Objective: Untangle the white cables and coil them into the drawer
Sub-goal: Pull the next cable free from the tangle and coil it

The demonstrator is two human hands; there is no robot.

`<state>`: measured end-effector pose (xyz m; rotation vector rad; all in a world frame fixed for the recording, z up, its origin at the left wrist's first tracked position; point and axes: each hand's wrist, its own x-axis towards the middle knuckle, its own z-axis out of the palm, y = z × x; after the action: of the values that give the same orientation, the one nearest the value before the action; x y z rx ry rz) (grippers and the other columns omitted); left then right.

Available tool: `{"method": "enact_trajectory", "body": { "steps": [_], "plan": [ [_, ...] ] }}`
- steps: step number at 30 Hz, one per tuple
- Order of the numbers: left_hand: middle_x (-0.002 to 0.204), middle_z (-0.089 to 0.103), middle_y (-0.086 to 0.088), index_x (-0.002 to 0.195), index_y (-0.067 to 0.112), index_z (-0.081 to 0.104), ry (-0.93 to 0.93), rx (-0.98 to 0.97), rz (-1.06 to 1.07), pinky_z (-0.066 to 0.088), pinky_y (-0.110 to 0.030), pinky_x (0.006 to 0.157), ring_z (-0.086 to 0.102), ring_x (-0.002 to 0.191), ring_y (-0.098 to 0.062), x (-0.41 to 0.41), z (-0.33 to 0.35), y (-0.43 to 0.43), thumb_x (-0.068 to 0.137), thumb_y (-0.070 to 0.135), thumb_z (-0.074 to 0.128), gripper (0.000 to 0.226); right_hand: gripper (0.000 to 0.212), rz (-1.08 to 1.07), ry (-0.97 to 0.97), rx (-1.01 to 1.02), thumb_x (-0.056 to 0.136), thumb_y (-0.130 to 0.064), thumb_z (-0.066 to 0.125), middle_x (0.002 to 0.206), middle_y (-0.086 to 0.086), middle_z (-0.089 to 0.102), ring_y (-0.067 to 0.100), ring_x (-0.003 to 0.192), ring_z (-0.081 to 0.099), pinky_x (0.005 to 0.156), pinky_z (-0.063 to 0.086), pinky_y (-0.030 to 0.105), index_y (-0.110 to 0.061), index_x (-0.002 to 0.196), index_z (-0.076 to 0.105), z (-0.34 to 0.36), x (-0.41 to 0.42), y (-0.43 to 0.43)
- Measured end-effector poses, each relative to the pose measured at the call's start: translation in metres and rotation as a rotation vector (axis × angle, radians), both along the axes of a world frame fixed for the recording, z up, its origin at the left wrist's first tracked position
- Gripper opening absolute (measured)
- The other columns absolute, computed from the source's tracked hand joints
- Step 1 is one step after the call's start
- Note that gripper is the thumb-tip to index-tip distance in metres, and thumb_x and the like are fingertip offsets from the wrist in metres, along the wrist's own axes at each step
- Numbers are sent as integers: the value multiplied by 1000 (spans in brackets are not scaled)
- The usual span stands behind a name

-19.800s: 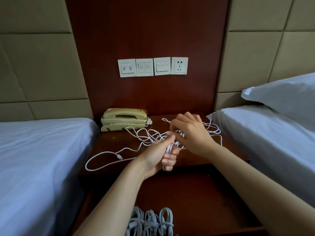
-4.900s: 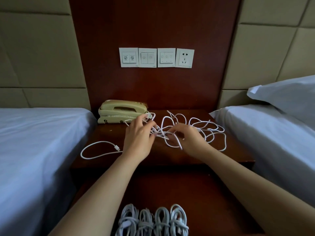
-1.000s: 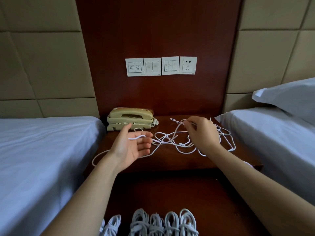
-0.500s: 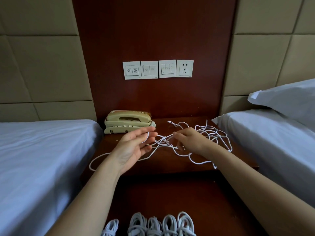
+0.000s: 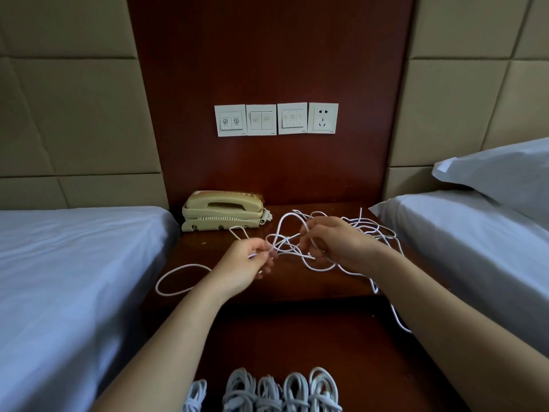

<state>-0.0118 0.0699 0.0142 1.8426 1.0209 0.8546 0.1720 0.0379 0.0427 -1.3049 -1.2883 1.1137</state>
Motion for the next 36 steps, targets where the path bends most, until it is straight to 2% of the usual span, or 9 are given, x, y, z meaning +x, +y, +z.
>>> {"method": "enact_trajectory", "body": {
  "steps": [4, 7, 13, 19, 22, 27, 30, 33, 36],
  "plan": [
    [69, 54, 0, 76, 14, 46, 196, 17, -6, 37, -4, 49, 50, 62, -8, 7, -3, -1, 97, 3, 32, 27, 29, 38, -213, 172, 100, -11, 38, 52, -3, 43, 5, 37, 30, 37, 22, 17, -6, 77, 56, 4, -4, -6],
    [62, 47, 1, 69, 15, 43, 205, -48, 3, 38, -19, 54, 43, 57, -12, 11, -6, 2, 94, 1, 30, 32, 33, -63, -371, 334, 98, -9, 43, 46, -7, 44, 3, 36, 35, 39, 29, 16, -10, 68, 58, 3, -9, -4],
    [50, 24, 4, 59, 14, 36, 18, -260, -48, 18, -22, 45, 21, 36, -5, 20, 10, -9, 91, 6, 32, 33, 31, -203, -424, 439, 95, -10, 46, 47, -7, 47, 5, 40, 38, 45, 32, 21, -14, 68, 60, 1, -12, 2],
    [49, 23, 8, 57, 17, 34, -170, -149, -149, 18, -14, 37, 19, 39, -5, 23, 21, -18, 99, 28, 42, 44, 32, -309, -447, 440, 95, -10, 46, 49, -3, 48, 9, 43, 39, 44, 31, 20, -14, 65, 58, -5, -5, 7],
    [48, 22, 8, 57, 16, 30, -384, -172, -154, 17, -13, 34, 17, 38, -4, 24, 30, -20, 102, 27, 34, 47, 29, -239, -600, 352, 93, -11, 49, 54, 6, 52, 16, 49, 44, 50, 34, 25, -14, 66, 60, -15, -4, 10],
    [46, 21, 11, 60, 18, 28, -576, -270, -112, 12, -14, 34, 16, 36, -3, 22, 30, -16, 103, 30, 29, 44, 18, 83, -909, 266, 92, -17, 55, 60, -11, 52, -1, 53, 47, 58, 34, 16, -18, 80, 69, -18, -16, 0],
    [45, 21, 10, 62, 19, 29, -670, -336, -48, 11, -16, 35, 16, 36, -3, 21, 28, -11, 103, 29, 28, 43, 17, 295, -1001, 258, 92, -20, 57, 67, -3, 59, 2, 60, 52, 60, 39, 15, -12, 91, 72, -8, -30, -13],
    [43, 21, 11, 62, 17, 30, -712, -319, 15, 15, -15, 31, 17, 33, -2, 19, 27, -7, 104, 28, 26, 43, 23, 368, -1040, 307, 93, -24, 54, 74, 13, 63, 22, 66, 53, 68, 42, 30, -10, 91, 71, 3, -37, -22],
    [44, 22, 12, 62, 16, 32, -608, -211, 71, 23, -15, 33, 20, 35, -3, 17, 23, -2, 104, 29, 26, 44, 25, 356, -1000, 376, 94, -23, 53, 64, 7, 60, 14, 57, 50, 58, 35, 18, -11, 82, 71, 16, -39, -33]
  ]
}}
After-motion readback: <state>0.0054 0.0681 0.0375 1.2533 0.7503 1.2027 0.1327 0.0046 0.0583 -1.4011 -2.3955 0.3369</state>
